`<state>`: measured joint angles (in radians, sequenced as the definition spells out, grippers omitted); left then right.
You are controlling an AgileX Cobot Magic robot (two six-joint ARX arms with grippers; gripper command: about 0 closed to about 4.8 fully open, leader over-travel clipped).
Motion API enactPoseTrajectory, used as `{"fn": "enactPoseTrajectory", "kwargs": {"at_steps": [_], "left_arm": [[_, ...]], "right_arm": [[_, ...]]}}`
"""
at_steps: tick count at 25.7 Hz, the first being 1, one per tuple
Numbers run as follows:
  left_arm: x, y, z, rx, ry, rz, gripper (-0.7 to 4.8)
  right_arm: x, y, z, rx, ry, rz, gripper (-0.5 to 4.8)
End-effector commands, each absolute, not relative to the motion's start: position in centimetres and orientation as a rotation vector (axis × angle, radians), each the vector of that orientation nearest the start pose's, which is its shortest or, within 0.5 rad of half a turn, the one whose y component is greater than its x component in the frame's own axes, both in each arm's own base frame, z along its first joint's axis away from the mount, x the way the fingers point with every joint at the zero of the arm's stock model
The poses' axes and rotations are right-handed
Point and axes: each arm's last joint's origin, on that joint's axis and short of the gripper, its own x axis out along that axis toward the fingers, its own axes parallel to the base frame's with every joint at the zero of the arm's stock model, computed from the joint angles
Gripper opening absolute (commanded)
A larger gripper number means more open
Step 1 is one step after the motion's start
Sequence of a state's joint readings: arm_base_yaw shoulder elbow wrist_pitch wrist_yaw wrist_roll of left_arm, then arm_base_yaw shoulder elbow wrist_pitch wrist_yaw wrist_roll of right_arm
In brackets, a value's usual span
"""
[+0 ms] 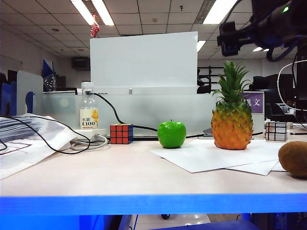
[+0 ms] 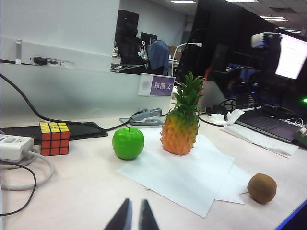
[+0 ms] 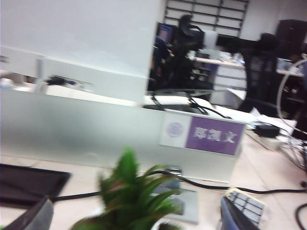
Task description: Arrange all the fruits from large to small from left to right in a row.
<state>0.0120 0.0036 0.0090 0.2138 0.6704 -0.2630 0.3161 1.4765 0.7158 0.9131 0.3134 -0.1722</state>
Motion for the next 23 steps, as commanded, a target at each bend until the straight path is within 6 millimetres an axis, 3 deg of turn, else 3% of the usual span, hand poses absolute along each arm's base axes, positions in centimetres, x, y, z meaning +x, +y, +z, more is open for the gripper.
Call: {"fn": "enactPoseTrajectory", "kwargs": {"at_steps": [1,4,9,22,23], "left_arm": [[8.9,-1.7,18.7,-0.170,-0.139,-0.683,0.36],[8.8,-1.7,18.9,-0.166,-0.153,-0.684,0.36],[8.8,-1.7,18.9,-0.169,-0.148,-0.689,0.35],[8.7,-1.8,18.8,-0.163,-0.143,-0.728,0.25],[8.7,-1.8,18.9,-0.163,-0.144,-0.728,0.25]], "right_arm": [[32.1,8.7,26.3,-0.138,-0.136,-0.030,4.79],[34.6,9.4,26.5,-0.160,-0.101,-0.028,4.79],[36.4,9.8,25.9,-0.169,-0.083,-0.061,4.79],[38.0,9.1,24.0,-0.240,-0.038,-0.123,4.79],[38.0,9.0,24.0,-0.241,-0.038,-0.125,3.79]]}}
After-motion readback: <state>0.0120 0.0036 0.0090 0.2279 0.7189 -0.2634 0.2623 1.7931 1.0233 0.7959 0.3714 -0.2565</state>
